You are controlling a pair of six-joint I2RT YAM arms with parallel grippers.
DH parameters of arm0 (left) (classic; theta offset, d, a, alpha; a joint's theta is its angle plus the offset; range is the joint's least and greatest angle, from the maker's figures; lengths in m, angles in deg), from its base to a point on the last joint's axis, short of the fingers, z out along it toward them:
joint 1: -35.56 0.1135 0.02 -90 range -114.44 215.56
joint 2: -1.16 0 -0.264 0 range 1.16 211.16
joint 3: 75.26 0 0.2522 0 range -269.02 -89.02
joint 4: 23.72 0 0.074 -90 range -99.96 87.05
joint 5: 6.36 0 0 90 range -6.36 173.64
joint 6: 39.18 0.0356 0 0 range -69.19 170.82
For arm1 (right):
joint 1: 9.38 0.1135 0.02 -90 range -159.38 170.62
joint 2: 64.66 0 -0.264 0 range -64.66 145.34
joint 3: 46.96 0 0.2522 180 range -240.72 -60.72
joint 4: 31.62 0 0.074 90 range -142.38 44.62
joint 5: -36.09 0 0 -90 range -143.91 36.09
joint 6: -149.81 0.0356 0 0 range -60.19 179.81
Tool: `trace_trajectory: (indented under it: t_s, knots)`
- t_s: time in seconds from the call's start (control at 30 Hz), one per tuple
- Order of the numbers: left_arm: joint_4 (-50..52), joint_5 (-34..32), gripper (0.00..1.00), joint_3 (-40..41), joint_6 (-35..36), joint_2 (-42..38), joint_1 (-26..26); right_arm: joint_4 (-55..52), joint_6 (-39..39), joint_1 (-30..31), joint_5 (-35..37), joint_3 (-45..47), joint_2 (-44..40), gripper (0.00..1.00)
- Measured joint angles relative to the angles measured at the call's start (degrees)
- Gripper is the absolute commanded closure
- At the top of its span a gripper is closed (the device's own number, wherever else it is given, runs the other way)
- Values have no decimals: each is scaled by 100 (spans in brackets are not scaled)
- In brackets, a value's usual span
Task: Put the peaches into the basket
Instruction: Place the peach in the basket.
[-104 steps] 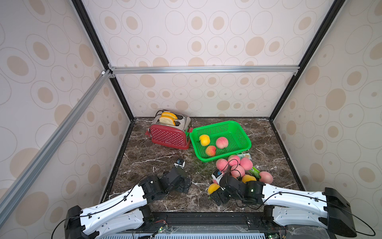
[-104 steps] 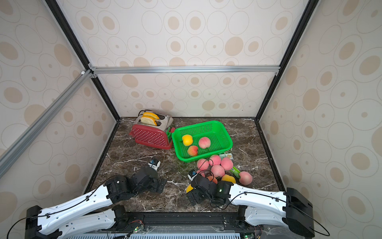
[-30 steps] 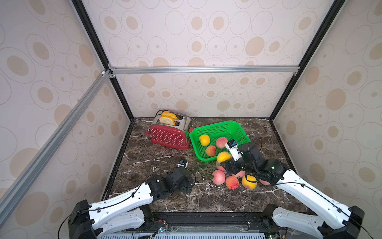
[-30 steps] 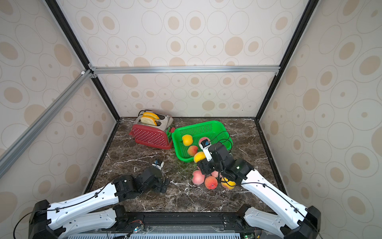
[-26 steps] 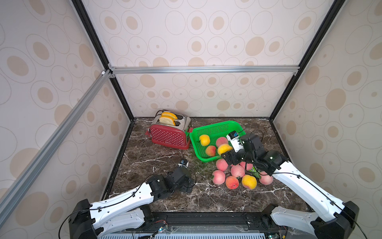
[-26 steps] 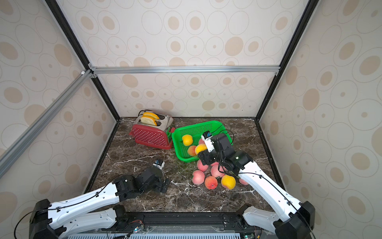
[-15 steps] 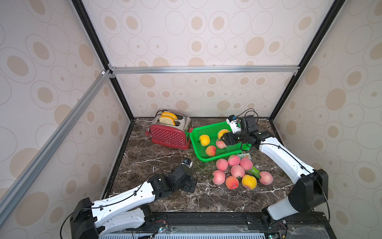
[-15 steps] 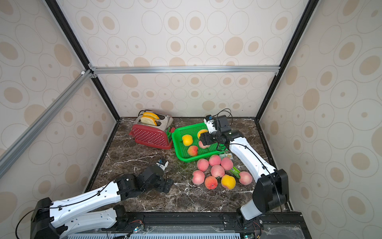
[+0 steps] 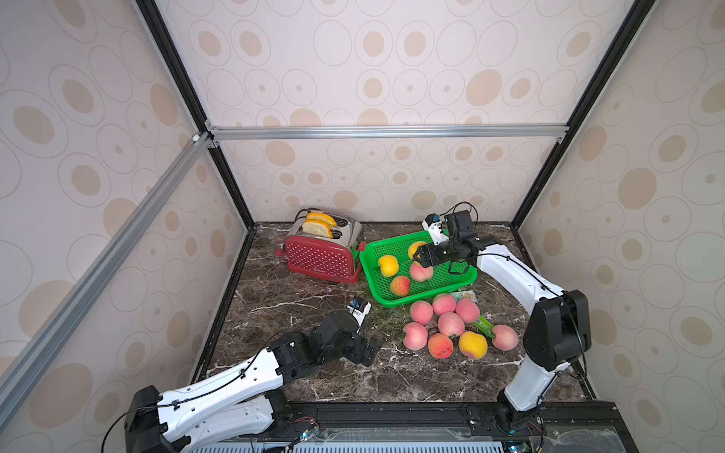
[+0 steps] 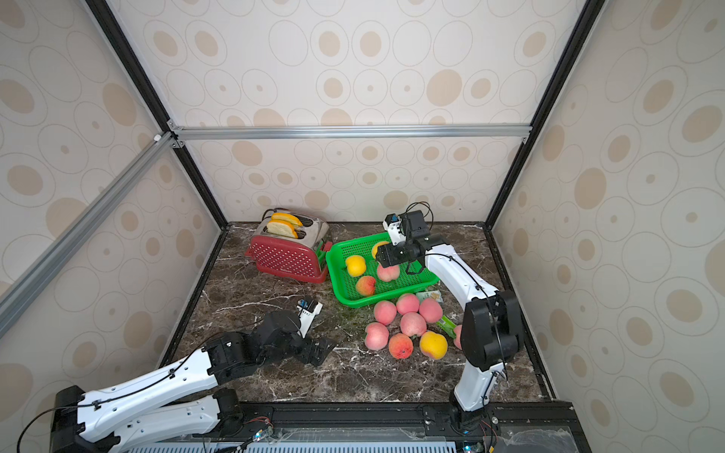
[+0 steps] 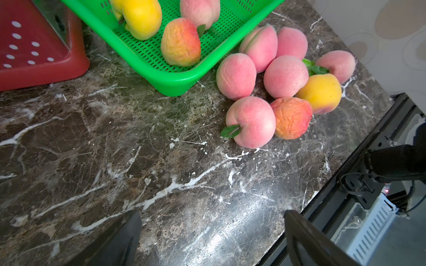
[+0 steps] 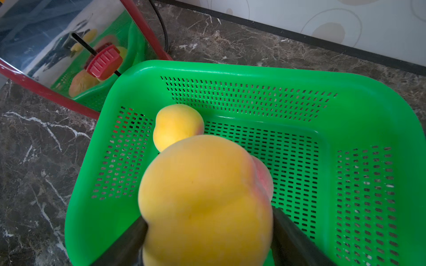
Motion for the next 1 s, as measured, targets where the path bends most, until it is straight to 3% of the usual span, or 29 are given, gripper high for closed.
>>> trace_trajectory:
  t_s: [0.47, 1.0]
  knots:
    - [-59, -63, 1, 0, 212, 286, 0, 4, -52, -81, -129, -977, 1130, 22]
    - [-9, -243, 1, -74, 426, 529, 0, 74, -52, -81, -463, -1126, 1773, 22]
